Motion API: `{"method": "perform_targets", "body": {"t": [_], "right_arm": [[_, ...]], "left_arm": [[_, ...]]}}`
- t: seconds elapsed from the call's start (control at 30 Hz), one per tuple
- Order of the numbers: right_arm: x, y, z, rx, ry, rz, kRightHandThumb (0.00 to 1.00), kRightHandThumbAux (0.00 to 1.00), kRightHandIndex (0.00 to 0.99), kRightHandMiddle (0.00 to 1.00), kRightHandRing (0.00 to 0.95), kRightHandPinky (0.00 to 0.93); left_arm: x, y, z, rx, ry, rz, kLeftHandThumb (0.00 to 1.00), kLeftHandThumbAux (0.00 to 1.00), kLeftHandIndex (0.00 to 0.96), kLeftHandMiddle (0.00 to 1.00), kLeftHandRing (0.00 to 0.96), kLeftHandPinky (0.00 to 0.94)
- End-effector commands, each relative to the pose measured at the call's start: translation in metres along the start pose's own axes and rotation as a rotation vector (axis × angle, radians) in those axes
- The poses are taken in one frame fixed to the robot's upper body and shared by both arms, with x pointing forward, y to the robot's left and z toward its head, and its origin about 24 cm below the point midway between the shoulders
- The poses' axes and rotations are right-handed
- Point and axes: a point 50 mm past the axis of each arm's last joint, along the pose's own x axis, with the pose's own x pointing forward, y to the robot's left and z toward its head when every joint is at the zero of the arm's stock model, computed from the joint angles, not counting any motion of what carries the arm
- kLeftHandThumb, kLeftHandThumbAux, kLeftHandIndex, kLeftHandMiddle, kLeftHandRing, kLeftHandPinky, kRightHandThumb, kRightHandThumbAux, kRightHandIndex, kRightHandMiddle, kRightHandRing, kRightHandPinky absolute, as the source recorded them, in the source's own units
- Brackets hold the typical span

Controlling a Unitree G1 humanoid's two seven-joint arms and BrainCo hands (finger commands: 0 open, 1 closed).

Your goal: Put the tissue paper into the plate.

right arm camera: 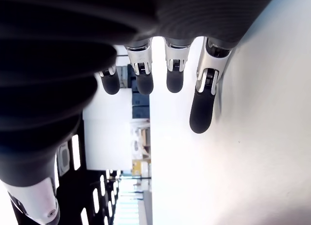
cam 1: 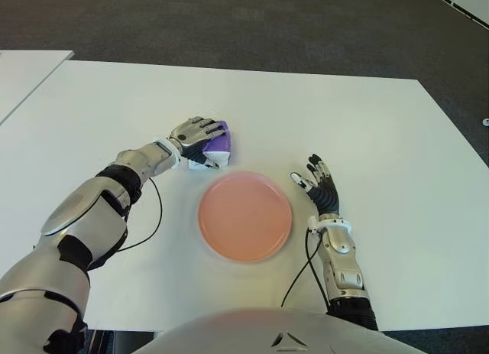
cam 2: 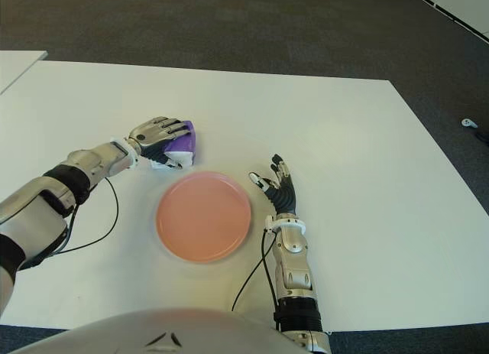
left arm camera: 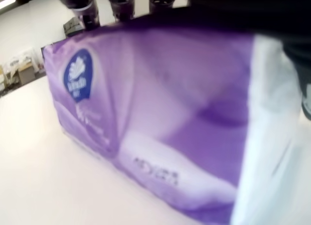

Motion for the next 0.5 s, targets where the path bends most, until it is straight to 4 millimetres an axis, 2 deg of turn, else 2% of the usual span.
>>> {"method": "perform_targets", "body": {"t": [0.03, 0.2, 0.33, 0.4, 0.43, 0.47, 0.5], "right_arm": [[-0.01, -0.003, -0.024, 0.011, 0.141, -0.015, 0.084, 0.677, 0.025, 0.074, 0.051, 0.054], [-0.009, -0.003, -0.024, 0.012, 0.14, -0.016, 0.086, 0.675, 0.024, 0.072, 0.049, 0.054], [-0.009, -0.003, -0.024, 0.016, 0.139, -0.015, 0.083, 0.672, 0.023, 0.072, 0.048, 0.048], [-0.009, -0.003, -0.024, 0.021, 0.137, -0.014, 0.083, 0.672, 0.024, 0.075, 0.05, 0.052], [-0.009, -0.003, -0.024, 0.023, 0.136, -0.013, 0.084, 0.674, 0.024, 0.076, 0.052, 0.053], [-0.009, -0.003, -0.023, 0.025, 0.134, -0.012, 0.085, 0.674, 0.025, 0.077, 0.053, 0.054], [-0.009, -0.003, -0.023, 0.026, 0.132, -0.011, 0.086, 0.677, 0.025, 0.079, 0.054, 0.056]], "left_arm": [[-0.018, -0.051, 0.016, 0.059, -0.039, -0.203, 0.042, 0.418, 0.0, 0.0, 0.0, 0.0], [-0.022, -0.061, 0.012, 0.052, 0.041, -0.199, 0.072, 0.499, 0.0, 0.0, 0.0, 0.031], [-0.027, -0.066, 0.013, -0.005, 0.082, -0.152, 0.142, 0.566, 0.009, 0.057, 0.065, 0.145], [-0.028, -0.065, 0.013, -0.01, 0.08, -0.108, 0.206, 0.579, 0.108, 0.159, 0.177, 0.251], [-0.028, -0.065, 0.014, -0.006, 0.077, -0.092, 0.256, 0.59, 0.177, 0.268, 0.284, 0.346], [-0.028, -0.064, 0.014, 0.012, 0.067, -0.054, 0.274, 0.593, 0.202, 0.307, 0.322, 0.381], [-0.029, -0.063, 0.015, 0.025, 0.059, -0.027, 0.427, 0.633, 0.282, 0.403, 0.415, 0.471]]}}
